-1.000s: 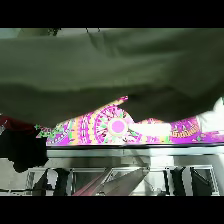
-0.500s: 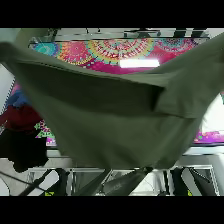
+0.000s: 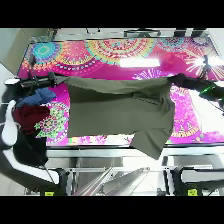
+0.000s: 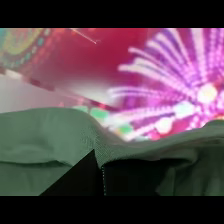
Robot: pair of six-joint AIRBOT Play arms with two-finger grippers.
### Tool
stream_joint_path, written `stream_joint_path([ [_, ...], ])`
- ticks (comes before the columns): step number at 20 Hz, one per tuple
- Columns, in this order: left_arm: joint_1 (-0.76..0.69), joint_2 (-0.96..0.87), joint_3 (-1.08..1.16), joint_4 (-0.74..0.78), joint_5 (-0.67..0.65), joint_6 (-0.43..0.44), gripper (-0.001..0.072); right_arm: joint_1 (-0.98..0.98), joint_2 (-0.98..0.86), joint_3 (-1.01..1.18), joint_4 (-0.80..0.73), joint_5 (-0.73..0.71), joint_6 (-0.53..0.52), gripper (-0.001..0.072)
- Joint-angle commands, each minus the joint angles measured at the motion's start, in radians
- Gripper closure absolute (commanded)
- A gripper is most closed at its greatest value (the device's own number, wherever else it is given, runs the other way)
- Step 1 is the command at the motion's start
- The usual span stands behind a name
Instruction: Fold the shirts.
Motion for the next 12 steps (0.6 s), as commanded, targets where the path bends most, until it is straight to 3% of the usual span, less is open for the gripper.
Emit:
stream_joint_path([
  [1, -0.009, -0.211, 0.136, 0.034, 0.035, -0.003, 0.0685, 0.013, -0.233, 0.066, 0.148, -0.037, -0.073, 0.0697],
  [6, -0.005, -0.388, 0.42, 0.034, 0.037, -0.109, 0.0685, 0.012, -0.386, 0.294, 0.236, -0.034, -0.06, 0.0696],
  [12, -0.024, -0.438, 0.543, 0.083, -0.005, -0.15, 0.0686, -0.012, -0.394, 0.405, 0.163, 0.017, -0.007, 0.0697],
])
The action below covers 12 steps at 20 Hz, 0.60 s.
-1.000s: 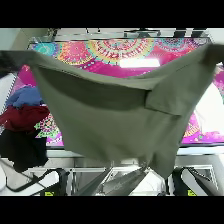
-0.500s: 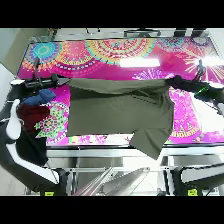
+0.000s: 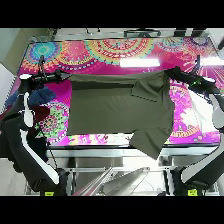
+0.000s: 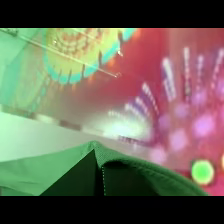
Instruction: Fold the shirts.
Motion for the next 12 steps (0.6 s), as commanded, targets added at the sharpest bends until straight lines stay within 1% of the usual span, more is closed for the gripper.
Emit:
stream_joint_path([
  [1, -0.004, -0.023, 0.044, 0.078, -0.016, -0.04, 0.0694, -0.026, -0.013, 0.042, -0.097, 0.054, 0.049, 0.0697],
  [2, 0.001, -0.023, 0.044, 0.122, -0.023, -0.061, 0.0694, -0.039, -0.013, 0.042, -0.157, 0.079, 0.069, 0.0697],
  [4, 0.001, -0.023, 0.044, 0.181, -0.062, -0.066, 0.0693, -0.065, -0.013, 0.041, -0.266, 0.138, 0.107, 0.0697],
  [6, -0.007, -0.023, 0.044, 0.247, -0.097, -0.079, 0.0695, -0.089, -0.013, 0.04, -0.332, 0.187, 0.118, 0.0697],
  [8, -0.017, -0.023, 0.044, 0.319, -0.098, -0.101, 0.0695, -0.103, -0.013, 0.034, -0.36, 0.212, 0.117, 0.0697],
  [12, -0.055, -0.025, 0.044, 0.39, -0.097, -0.105, 0.0693, -0.097, -0.017, -0.005, -0.385, 0.208, 0.099, 0.0697],
])
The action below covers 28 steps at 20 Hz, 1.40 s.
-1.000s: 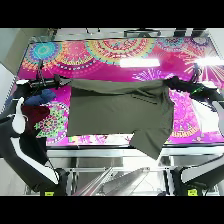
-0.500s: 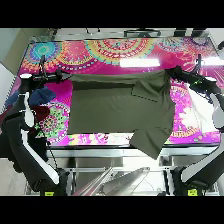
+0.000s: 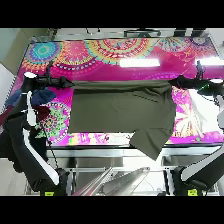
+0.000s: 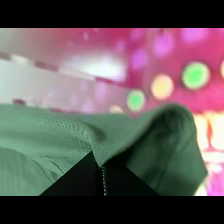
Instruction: Fold the shirts.
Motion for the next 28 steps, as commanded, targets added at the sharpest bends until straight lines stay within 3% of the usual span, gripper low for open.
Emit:
stream_joint_path([
  [1, -0.03, -0.003, 0.001, 0.105, -0.01, -0.02, 0.0692, -0.001, -0.008, -0.026, -0.056, 0.021, -0.007, 0.0696],
  [8, -0.06, -0.015, 0.001, 0.138, -0.042, -0.039, 0.0692, 0.005, -0.027, -0.028, -0.056, 0.019, -0.015, 0.0695],
  [9, -0.06, -0.015, 0.001, 0.138, -0.066, -0.041, 0.0691, 0.007, -0.027, -0.028, -0.056, 0.02, -0.015, 0.0664],
  [10, -0.06, -0.014, 0.002, 0.139, -0.093, -0.053, 0.0688, 0.01, -0.027, -0.028, -0.056, 0.023, -0.009, 0.0478],
  [11, -0.053, -0.013, 0.002, 0.14, -0.131, -0.08, 0.0544, 0.01, -0.024, -0.028, -0.057, 0.034, -0.002, 0.0343],
  [12, -0.042, -0.005, 0.002, 0.152, -0.169, -0.122, 0.0421, 0.005, -0.016, -0.028, -0.064, 0.045, 0.018, 0.0347],
  [16, 0.02, 0.058, 0.001, 0.319, -0.325, -0.288, 0.0423, -0.049, 0.089, -0.028, -0.18, 0.129, 0.148, 0.0348],
  [18, 0.047, 0.116, -0.045, 0.373, -0.391, -0.321, 0.0423, -0.072, 0.167, -0.042, -0.253, 0.207, 0.204, 0.0349],
  [24, 0.071, 0.449, -0.731, 0.441, -0.126, -0.208, 0.0423, -0.14, 0.539, -0.357, -0.315, 0.201, 0.234, 0.0349],
  [28, 0.069, 0.518, -0.977, 0.433, -0.006, -0.151, 0.0422, -0.231, 0.772, -0.545, -0.315, 0.18, 0.267, 0.0346],
])
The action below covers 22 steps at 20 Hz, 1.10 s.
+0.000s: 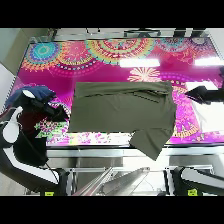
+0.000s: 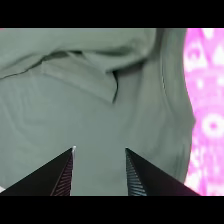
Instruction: Fold the shirts.
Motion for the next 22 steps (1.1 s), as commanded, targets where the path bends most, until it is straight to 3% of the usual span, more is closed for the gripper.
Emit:
stream_joint_path([
  [1, -0.001, 0.075, -0.211, -0.006, 0.128, 0.065, 0.0422, -0.077, 0.204, -0.161, -0.012, -0.012, 0.039, 0.034],
  [2, -0.005, 0.085, -0.234, -0.048, 0.136, 0.09, 0.0422, -0.096, 0.246, -0.194, -0.017, -0.008, 0.048, 0.0326],
  [3, -0.016, 0.096, -0.254, -0.098, 0.138, 0.11, 0.0423, -0.113, 0.285, -0.227, -0.039, -0.004, 0.077, 0.0241],
  [6, -0.076, 0.13, -0.303, -0.161, 0.141, 0.14, 0.0424, -0.118, 0.364, -0.343, -0.147, -0.005, 0.175, 0.0232],
  [7, -0.097, 0.141, -0.316, -0.16, 0.144, 0.142, 0.0477, -0.117, 0.376, -0.393, -0.16, -0.005, 0.184, 0.0231],
  [8, -0.109, 0.147, -0.316, -0.159, 0.143, 0.145, 0.0677, -0.116, 0.376, -0.442, -0.16, -0.005, 0.192, 0.0231],
  [9, -0.116, 0.146, -0.306, -0.161, 0.14, 0.146, 0.0692, -0.116, 0.373, -0.497, -0.163, -0.009, 0.211, 0.0231],
  [15, -0.115, 0.146, -0.24, -0.164, 0.127, 0.137, 0.069, -0.099, 0.312, -0.736, -0.205, -0.052, 0.272, 0.0231],
  [22, -0.115, 0.146, -0.156, -0.165, 0.085, 0.13, 0.069, 0.115, 0.169, -0.81, -0.149, -0.137, 0.288, 0.0232],
])
